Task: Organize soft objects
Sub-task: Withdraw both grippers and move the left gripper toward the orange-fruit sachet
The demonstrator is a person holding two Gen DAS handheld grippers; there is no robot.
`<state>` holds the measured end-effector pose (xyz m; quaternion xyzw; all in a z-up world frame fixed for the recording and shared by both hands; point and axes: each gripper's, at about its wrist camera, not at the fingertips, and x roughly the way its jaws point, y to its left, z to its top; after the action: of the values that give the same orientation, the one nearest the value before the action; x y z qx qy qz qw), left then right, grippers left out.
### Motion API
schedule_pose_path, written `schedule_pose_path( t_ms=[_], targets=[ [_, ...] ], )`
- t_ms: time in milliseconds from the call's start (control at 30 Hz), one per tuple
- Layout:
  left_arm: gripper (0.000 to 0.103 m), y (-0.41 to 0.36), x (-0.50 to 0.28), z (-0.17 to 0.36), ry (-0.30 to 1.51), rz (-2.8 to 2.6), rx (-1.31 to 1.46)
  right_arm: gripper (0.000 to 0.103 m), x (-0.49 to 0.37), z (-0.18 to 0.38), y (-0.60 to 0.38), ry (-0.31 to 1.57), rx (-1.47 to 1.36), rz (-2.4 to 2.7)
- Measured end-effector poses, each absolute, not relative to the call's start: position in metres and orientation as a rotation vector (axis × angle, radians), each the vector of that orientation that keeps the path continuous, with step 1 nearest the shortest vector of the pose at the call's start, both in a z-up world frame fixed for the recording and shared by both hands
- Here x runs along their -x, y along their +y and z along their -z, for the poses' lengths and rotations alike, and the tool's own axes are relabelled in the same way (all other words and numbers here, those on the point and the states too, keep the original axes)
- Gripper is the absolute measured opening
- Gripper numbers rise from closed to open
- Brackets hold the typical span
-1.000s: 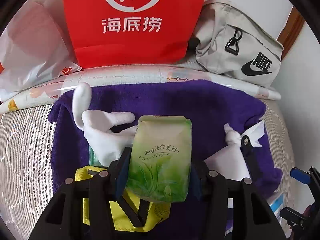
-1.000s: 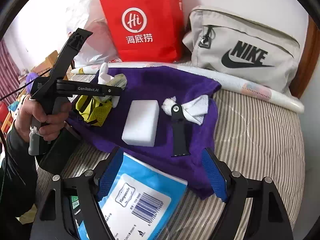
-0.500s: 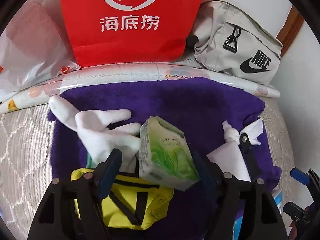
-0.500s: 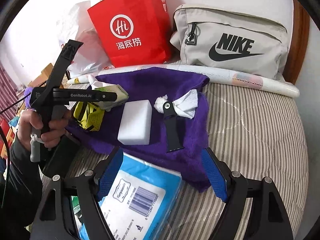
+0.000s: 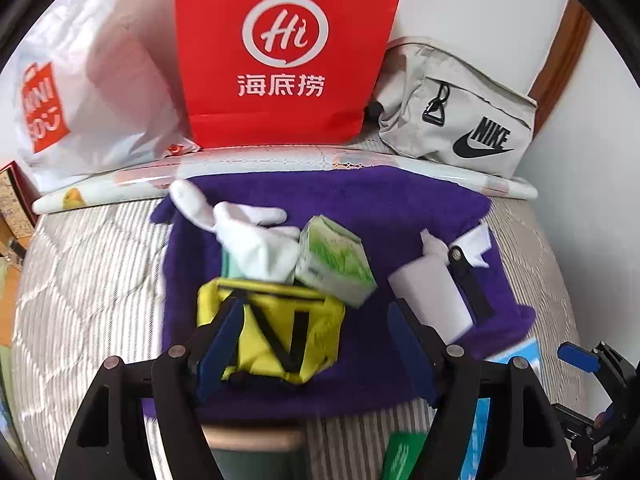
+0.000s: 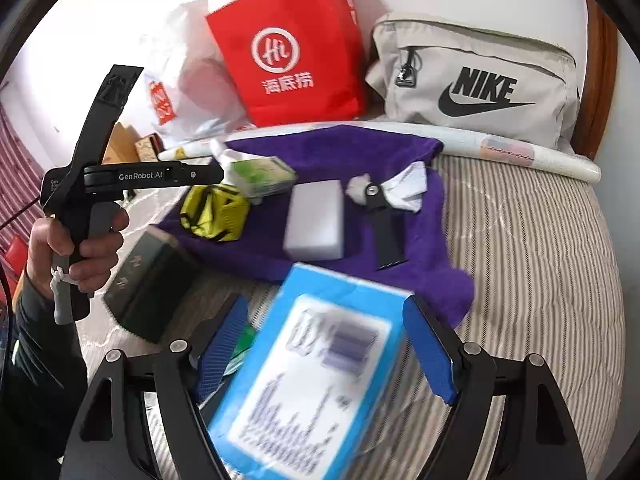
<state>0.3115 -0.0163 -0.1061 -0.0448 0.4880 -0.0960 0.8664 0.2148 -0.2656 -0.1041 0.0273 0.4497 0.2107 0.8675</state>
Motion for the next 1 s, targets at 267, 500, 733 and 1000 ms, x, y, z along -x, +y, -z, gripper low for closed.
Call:
schedule_pose_path(
  t_ms=[267,500,733,1000],
  targets=[
    [0.066,-0.008,-0.235,0.079,0.949,0.221,0.025,0.068,-0.168,0.091,-0.248,0.918,-0.052,-0.467],
    [0.066,0.003,-0.168,0.080,0.945,0.221,0.031,0.058,-0.126,0.084,-0.233,0.899,-0.013,-0.478],
    [0.066,0.009,-0.110,0.108,0.992,0.214,0.018,0.058,-0.093,0.084,-0.226,0.884,0.005,-0.484],
    [0.066,0.012,-0.091,0.159,1.030,0.114,-0.032,0.058,-0.066,0.091,-0.233,0.897,-0.036,-0.495]
  ],
)
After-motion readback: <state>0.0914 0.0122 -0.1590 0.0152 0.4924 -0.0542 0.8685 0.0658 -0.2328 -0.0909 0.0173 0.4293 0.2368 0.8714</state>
